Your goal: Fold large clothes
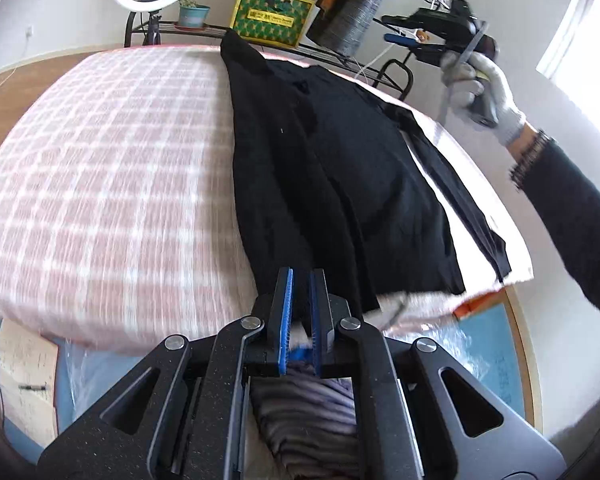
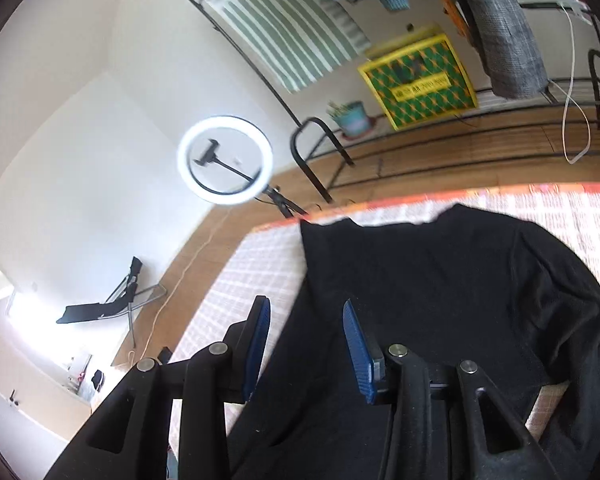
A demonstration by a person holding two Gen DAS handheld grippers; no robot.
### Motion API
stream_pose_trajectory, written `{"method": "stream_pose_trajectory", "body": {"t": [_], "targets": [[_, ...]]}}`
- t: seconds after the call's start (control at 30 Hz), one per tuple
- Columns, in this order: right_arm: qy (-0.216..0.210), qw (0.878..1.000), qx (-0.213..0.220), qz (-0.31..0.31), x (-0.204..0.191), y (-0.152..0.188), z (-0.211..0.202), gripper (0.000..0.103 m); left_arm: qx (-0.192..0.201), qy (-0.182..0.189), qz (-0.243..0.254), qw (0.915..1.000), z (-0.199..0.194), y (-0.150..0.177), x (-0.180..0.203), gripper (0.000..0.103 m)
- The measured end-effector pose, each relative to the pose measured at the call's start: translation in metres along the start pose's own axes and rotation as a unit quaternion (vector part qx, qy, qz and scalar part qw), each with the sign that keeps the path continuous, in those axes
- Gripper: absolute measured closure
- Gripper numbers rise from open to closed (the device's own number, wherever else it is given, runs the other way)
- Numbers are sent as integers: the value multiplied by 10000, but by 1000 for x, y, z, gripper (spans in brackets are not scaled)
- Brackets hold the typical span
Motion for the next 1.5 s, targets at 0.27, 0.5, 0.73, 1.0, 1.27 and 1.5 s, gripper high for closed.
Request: {"method": "stream_pose_trajectory", "body": {"t": [0.27, 0.5, 0.73, 1.0, 1.27, 1.5], "targets": [[-25, 9972, -453, -592, -42, -9, 76, 71, -343, 243, 490, 9979, 86, -23, 27, 98], [-67, 9883, -1198, -942, -55, 3, 196, 75, -517, 451, 299, 9972, 106, -9, 26, 98], [497, 9800, -1580, -1103, -27, 1, 285, 76, -515, 554, 281, 9967, 107, -10, 23, 98], [1217, 9814, -1306, -703, 20, -29, 317, 76, -507, 635, 227, 9964, 111, -13, 22, 98], [1194, 9848, -1086, -649, 7, -37, 293, 74, -437, 572, 364, 9967, 105, -7, 25, 98], [840, 9938, -429, -593, -36, -53, 178, 69, -317, 736, 525, 9954, 73, 5, 35, 98]]}}
Point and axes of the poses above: each gripper's, at about its wrist camera, not at the fingertips, and z roughly the way its jaws point, x to its right, y to its underside, the point moved 3 cm from there along z, roughly the way its jaws point, and after that the axes turned 2 degrees about x, right-handed, at the moved point
